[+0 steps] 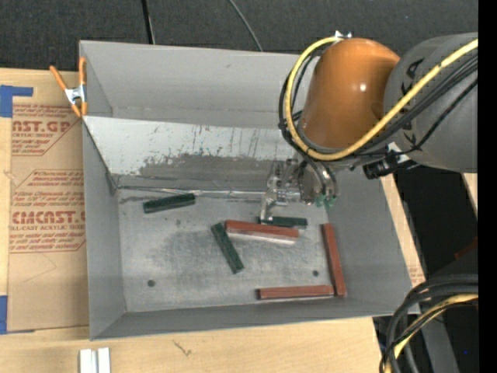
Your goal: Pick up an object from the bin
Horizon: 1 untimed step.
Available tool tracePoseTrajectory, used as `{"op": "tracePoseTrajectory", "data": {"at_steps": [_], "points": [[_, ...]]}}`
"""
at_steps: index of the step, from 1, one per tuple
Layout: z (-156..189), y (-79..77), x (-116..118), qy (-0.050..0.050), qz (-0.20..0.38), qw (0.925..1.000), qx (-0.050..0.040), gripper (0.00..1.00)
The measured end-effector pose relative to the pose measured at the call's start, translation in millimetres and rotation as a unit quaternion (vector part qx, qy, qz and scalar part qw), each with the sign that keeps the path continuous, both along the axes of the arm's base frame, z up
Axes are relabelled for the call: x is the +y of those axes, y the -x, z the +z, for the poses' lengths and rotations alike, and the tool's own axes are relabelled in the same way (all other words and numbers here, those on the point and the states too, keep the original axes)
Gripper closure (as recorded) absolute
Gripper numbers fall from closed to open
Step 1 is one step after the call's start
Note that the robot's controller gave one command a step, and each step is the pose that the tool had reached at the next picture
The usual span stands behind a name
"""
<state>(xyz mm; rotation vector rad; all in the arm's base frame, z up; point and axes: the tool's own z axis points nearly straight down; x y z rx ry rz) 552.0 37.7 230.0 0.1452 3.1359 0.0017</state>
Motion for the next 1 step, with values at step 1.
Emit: {"op": "tracePoseTrajectory", "data": {"at_steps": [1], "points": [[-70.0,-12.6,-3.9,0.0,-0.027,0.9996,0.001,0.0]]}}
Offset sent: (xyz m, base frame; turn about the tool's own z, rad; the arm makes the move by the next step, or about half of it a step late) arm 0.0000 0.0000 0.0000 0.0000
